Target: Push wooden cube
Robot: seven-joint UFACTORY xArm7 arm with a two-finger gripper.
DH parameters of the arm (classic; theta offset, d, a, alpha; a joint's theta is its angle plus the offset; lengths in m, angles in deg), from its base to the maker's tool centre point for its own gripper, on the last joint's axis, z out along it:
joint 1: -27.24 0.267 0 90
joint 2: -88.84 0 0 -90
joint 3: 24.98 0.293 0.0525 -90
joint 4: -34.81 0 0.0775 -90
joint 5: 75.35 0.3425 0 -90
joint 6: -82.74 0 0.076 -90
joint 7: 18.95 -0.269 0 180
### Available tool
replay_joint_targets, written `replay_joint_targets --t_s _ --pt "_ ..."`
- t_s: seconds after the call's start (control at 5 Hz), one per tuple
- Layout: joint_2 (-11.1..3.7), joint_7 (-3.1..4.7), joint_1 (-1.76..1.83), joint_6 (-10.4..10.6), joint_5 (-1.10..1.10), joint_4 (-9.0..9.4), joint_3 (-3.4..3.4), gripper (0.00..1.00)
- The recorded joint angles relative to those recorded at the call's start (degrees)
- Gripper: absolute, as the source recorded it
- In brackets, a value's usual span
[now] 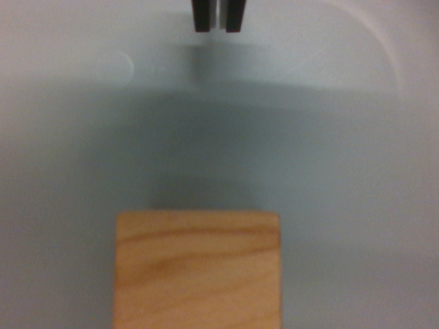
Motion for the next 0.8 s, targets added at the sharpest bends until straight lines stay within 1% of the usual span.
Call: replay_joint_targets --t_s 0.2,0.4,0.6,0.8 --pt "-0.94 0.23 -0.09 -0.5 -0.19 -1.45 -0.22 1.0" --pt "-0.94 0.23 -0.09 -0.5 -0.19 -1.45 -0.22 1.0" --pt "-2.14 0.52 -0.2 -1.2 -0.42 -3.3 -0.49 1.0" --pt "-2.14 0.52 -0.2 -1.2 -0.42 -3.3 -0.49 1.0"
